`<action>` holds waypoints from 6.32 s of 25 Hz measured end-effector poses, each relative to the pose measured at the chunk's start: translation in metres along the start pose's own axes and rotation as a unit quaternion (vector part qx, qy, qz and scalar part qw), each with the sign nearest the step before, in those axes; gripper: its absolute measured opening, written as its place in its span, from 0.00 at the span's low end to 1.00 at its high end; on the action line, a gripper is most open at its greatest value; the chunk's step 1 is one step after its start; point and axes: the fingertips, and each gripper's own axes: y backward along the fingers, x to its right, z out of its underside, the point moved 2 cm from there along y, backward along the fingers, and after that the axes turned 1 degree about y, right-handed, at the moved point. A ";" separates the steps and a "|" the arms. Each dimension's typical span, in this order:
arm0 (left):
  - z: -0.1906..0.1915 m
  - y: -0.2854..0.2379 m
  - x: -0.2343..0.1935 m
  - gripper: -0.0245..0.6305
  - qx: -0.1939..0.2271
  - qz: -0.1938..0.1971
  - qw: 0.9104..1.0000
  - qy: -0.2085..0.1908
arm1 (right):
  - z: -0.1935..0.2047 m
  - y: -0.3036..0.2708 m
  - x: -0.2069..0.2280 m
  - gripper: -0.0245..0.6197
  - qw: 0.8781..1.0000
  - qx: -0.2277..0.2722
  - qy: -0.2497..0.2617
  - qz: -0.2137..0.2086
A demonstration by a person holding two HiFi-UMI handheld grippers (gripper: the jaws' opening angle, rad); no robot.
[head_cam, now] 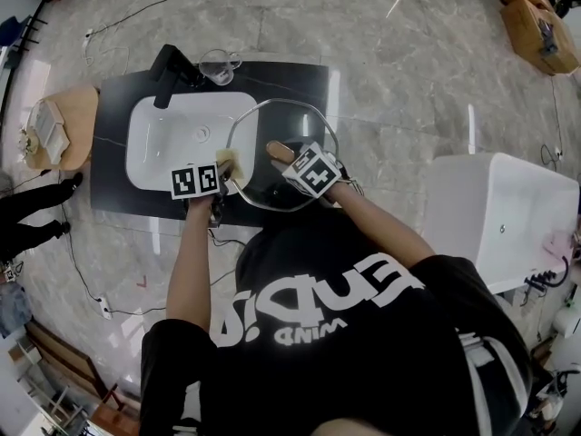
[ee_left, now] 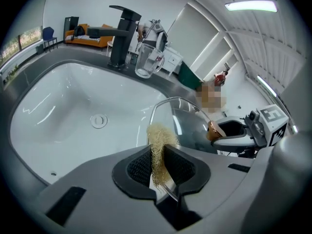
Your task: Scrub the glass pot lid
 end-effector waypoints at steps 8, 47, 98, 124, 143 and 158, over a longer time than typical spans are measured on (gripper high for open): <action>-0.041 -0.019 -0.004 0.14 -0.008 -0.009 1.000 -0.026 | 0.001 -0.003 0.000 0.31 1.000 -0.005 -0.002 0.001; -0.123 -0.131 0.140 0.14 -0.122 0.035 0.939 -0.320 | -0.003 -0.002 0.000 0.31 1.000 -0.002 -0.019 0.022; -0.067 -0.141 0.222 0.13 -0.188 0.184 0.900 -0.346 | -0.001 0.003 -0.001 0.31 0.997 0.037 -0.018 0.067; -0.036 0.046 0.097 0.13 0.205 0.048 0.978 -0.011 | 0.004 0.001 -0.001 0.31 0.999 0.013 0.024 0.026; -0.015 0.099 0.103 0.13 0.281 0.016 0.960 0.004 | -0.023 0.084 -0.009 0.37 0.993 0.111 0.020 0.028; -0.006 0.140 0.115 0.13 0.406 -0.052 0.908 -0.091 | -0.044 0.138 -0.023 0.10 0.971 0.237 -0.009 0.040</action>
